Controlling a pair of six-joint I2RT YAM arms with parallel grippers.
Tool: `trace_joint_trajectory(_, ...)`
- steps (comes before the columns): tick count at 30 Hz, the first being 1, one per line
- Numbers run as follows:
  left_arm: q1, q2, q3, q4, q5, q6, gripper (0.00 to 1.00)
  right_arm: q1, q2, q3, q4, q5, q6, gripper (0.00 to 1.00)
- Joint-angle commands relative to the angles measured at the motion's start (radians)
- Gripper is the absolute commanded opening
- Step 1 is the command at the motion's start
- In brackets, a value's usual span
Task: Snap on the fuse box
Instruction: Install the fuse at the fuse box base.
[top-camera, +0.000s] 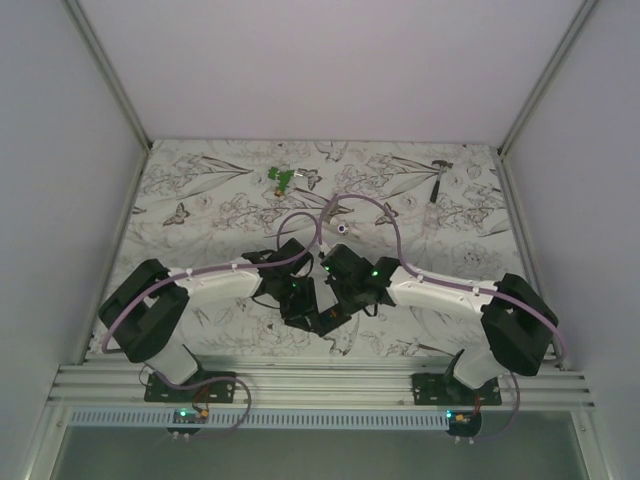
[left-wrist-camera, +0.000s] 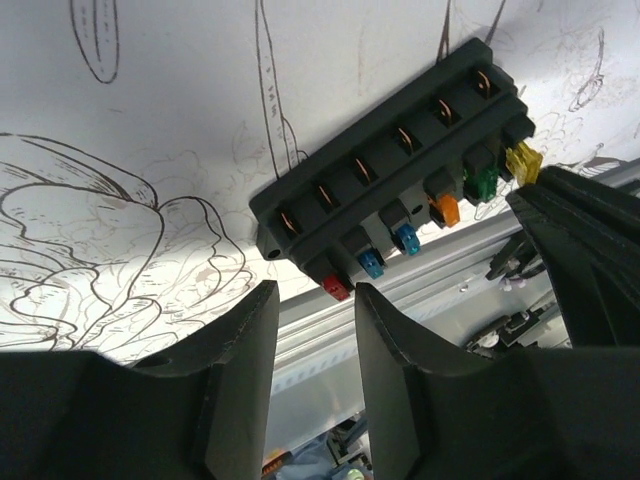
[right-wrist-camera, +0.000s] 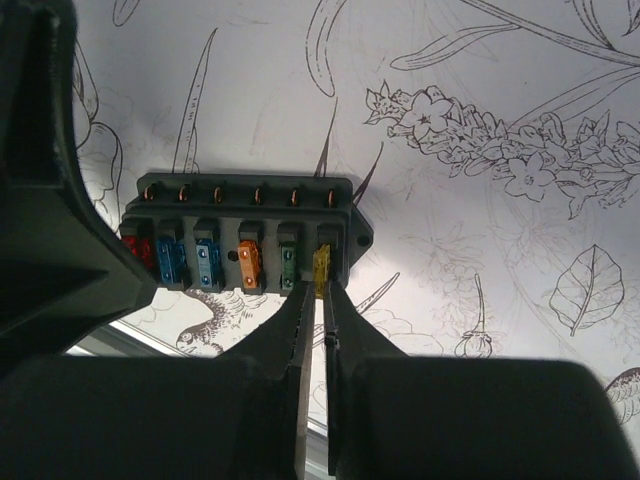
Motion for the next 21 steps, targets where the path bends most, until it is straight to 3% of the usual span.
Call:
trace_joint_trajectory(1, -0.010, 0.040, 0.008, -0.031, -0.018, -0.009, 0.38, -0.005, 0.016, -0.021, 0.025, -0.012, -0.009, 0.08)
trace_joint_trajectory(10, -0.010, 0.064, 0.010, -0.033, -0.021, -0.021, 0.34, -0.013, 0.015, -0.078, 0.016, -0.001, -0.015, 0.00)
trace_joint_trajectory(21, -0.001, 0.079, -0.002, -0.036, -0.022, -0.037, 0.30, -0.076, 0.011, -0.145, 0.009, -0.044, -0.048, 0.00)
